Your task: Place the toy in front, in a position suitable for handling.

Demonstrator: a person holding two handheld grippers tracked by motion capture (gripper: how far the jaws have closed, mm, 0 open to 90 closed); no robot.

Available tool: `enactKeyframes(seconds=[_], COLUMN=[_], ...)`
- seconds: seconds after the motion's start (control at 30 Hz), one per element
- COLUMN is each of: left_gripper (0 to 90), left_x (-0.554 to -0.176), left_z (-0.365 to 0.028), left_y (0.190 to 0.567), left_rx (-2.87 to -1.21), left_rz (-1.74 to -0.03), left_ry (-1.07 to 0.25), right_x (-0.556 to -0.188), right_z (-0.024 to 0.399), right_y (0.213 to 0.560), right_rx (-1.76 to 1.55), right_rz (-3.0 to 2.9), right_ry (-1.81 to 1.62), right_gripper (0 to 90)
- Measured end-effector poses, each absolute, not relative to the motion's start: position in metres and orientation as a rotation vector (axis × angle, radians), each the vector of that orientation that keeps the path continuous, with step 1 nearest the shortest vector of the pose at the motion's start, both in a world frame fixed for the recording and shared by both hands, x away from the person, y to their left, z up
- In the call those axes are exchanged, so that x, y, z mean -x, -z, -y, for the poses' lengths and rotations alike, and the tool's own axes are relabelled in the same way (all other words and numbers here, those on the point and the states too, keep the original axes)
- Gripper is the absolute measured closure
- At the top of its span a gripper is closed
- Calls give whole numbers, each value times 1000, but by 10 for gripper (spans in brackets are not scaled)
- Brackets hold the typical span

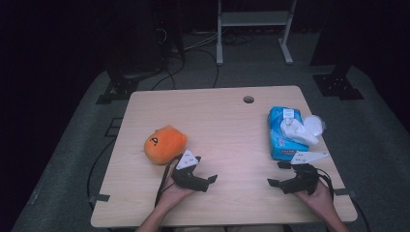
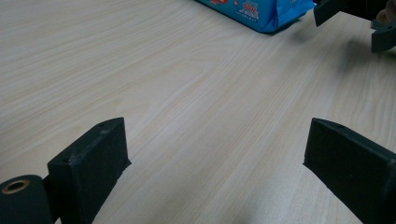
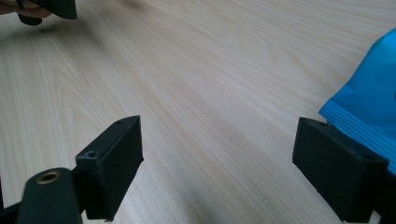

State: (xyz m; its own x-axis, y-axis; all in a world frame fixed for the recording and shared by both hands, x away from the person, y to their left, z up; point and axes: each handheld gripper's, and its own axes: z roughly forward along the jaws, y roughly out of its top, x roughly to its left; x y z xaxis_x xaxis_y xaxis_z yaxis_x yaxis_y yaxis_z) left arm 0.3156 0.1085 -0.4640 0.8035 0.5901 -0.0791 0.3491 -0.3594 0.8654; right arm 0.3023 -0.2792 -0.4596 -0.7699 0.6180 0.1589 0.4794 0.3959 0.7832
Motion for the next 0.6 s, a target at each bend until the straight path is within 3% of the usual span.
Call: enactKeyframes(seconds=[0.6], left_gripper=[58], left_x=[-326], left_z=[-122], left_y=[416], left_rx=[-1979], left_rz=[-644], left_ry=[-402], right_x=[-303], right_z=[283], right_y=[459], right_rx=[-1027], right_rz=[-2461], right_ry=[-1339], right_gripper=[150])
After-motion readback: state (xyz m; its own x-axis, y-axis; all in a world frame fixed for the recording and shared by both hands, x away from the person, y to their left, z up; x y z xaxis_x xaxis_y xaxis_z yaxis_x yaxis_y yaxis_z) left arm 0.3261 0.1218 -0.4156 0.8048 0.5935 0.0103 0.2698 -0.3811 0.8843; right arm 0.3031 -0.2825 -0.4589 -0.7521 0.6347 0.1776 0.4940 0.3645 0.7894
